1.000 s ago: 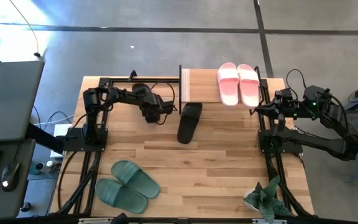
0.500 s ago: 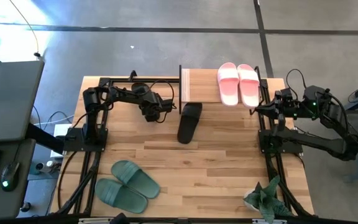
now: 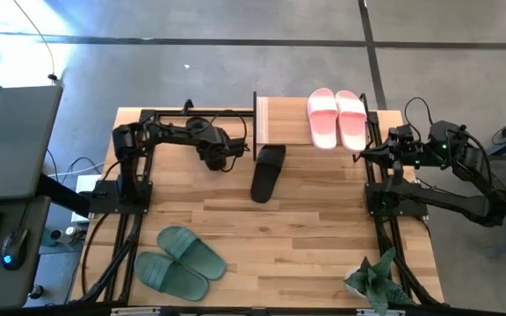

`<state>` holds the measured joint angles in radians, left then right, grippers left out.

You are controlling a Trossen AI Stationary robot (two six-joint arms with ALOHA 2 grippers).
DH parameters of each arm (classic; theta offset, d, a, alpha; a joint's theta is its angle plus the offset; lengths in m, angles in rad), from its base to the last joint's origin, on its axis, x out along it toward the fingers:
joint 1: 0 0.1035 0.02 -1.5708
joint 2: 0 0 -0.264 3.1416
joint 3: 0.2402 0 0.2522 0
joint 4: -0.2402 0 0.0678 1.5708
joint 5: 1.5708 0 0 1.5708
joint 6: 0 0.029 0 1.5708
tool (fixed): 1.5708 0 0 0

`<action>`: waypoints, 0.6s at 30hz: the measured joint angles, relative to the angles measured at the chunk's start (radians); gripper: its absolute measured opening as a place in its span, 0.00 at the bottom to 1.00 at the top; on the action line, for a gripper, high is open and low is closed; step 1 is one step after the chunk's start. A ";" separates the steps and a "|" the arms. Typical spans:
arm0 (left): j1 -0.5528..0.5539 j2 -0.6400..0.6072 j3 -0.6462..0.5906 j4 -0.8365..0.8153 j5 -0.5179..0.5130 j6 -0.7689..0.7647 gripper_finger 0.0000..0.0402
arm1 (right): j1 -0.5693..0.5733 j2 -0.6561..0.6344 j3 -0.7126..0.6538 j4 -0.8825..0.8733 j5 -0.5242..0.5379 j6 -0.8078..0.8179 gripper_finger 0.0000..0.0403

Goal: Pick and place slides into the shelf
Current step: Move the black slide in front of the shelf

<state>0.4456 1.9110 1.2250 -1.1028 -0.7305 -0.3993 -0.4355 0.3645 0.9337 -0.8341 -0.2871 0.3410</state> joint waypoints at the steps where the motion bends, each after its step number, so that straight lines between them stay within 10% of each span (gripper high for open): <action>1: -0.005 -0.006 0.007 0.004 0.001 -0.003 0.04 | 0.000 0.000 0.000 0.000 0.000 0.003 0.00; 18: -0.033 -0.011 0.079 -0.058 -0.089 0.002 0.41 | 0.000 0.000 0.000 0.000 -0.002 0.021 0.00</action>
<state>0.4126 1.8999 1.3045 -1.1611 -0.8191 -0.3976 -0.4358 0.3649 0.9337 -0.8341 -0.2890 0.3622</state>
